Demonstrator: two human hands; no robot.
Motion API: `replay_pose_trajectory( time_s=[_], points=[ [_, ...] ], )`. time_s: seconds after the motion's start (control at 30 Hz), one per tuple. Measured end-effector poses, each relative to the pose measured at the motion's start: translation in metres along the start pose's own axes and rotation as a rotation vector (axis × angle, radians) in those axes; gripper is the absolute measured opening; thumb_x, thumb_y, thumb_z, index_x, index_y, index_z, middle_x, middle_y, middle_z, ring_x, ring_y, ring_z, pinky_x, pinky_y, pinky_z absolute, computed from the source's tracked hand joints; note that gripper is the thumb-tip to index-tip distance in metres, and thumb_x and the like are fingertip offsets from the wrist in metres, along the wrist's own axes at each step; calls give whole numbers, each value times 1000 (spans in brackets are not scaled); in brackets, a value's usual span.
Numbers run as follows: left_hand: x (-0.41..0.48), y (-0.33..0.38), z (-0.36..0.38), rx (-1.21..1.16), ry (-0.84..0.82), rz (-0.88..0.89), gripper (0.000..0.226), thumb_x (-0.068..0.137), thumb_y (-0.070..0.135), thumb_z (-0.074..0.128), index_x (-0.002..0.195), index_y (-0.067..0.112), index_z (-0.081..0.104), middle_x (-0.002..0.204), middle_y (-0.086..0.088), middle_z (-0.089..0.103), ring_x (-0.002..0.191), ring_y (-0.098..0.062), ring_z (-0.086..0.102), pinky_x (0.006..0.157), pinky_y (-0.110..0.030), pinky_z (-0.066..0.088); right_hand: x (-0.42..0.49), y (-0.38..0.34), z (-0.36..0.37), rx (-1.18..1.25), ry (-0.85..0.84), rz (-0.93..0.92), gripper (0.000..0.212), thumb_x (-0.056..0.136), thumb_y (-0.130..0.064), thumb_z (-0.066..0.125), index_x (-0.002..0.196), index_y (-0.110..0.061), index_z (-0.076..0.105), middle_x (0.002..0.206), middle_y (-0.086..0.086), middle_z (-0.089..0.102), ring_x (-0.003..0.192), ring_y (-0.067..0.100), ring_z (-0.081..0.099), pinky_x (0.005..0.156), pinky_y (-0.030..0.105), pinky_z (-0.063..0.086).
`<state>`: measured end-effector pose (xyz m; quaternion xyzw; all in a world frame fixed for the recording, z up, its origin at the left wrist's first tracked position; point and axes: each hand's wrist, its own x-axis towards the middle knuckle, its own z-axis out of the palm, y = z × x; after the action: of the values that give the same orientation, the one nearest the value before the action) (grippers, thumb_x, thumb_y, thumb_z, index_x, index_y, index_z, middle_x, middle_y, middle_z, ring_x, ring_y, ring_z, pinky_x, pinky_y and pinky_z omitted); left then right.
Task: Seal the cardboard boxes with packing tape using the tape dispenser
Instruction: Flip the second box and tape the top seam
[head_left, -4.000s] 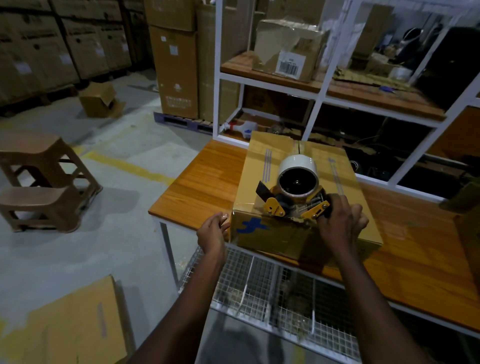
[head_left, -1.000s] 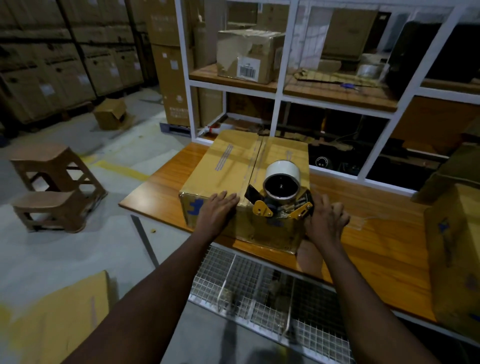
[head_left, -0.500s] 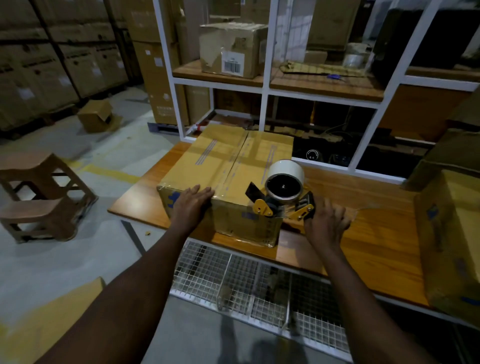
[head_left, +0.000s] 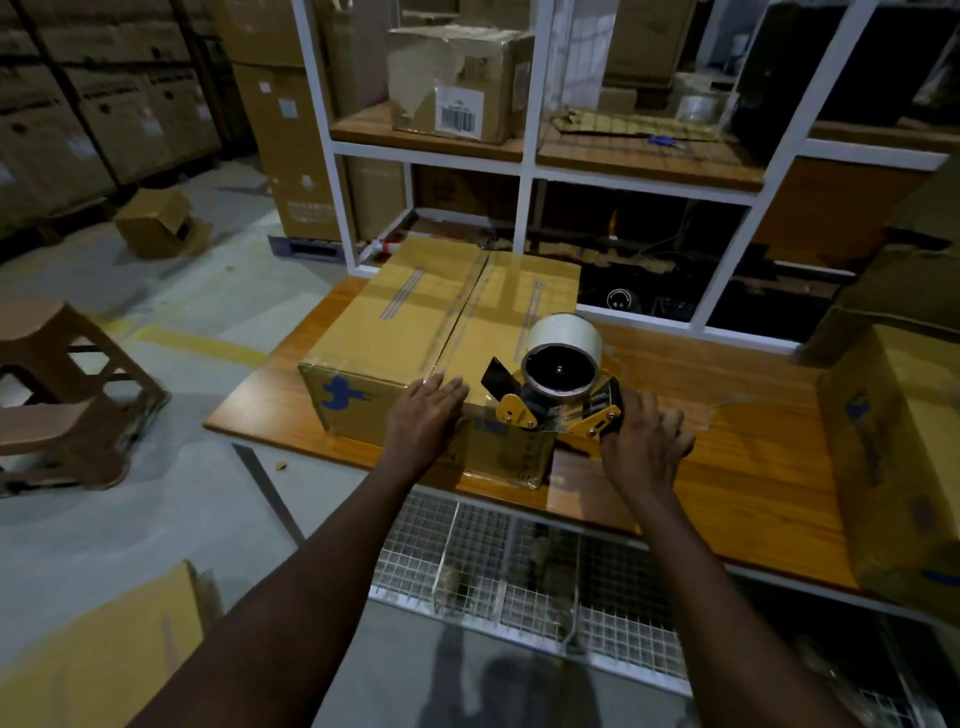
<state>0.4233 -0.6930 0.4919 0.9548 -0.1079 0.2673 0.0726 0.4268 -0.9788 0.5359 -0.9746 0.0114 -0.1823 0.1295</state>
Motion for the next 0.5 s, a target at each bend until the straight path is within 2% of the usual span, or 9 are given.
replay_pose_trajectory(
  time_s=[0.23, 0.37, 0.5],
  points=[
    [0, -4, 2, -5, 39, -17, 53, 73, 13, 86, 123, 11, 67, 125, -9, 67, 117, -31, 63, 94, -46, 50, -7, 56, -9, -7, 16, 110, 55, 76, -14, 70, 127, -23, 51, 123, 7, 51, 111, 36, 40, 89, 47, 31],
    [-1, 10, 1, 7, -63, -83, 58, 78, 23, 81, 132, 12, 61, 135, -9, 61, 127, -36, 54, 103, -49, 43, -9, 63, -8, -21, 1, 100, 54, 76, -14, 70, 126, -23, 50, 120, 7, 51, 106, 35, 41, 87, 45, 30],
    [8, 43, 4, -8, -173, 27, 64, 78, 28, 82, 135, 12, 58, 138, -9, 58, 127, -35, 55, 104, -48, 43, -9, 62, -8, 7, -25, 102, 55, 77, -14, 69, 128, -22, 48, 121, 7, 50, 105, 34, 40, 87, 45, 31]
  ],
)
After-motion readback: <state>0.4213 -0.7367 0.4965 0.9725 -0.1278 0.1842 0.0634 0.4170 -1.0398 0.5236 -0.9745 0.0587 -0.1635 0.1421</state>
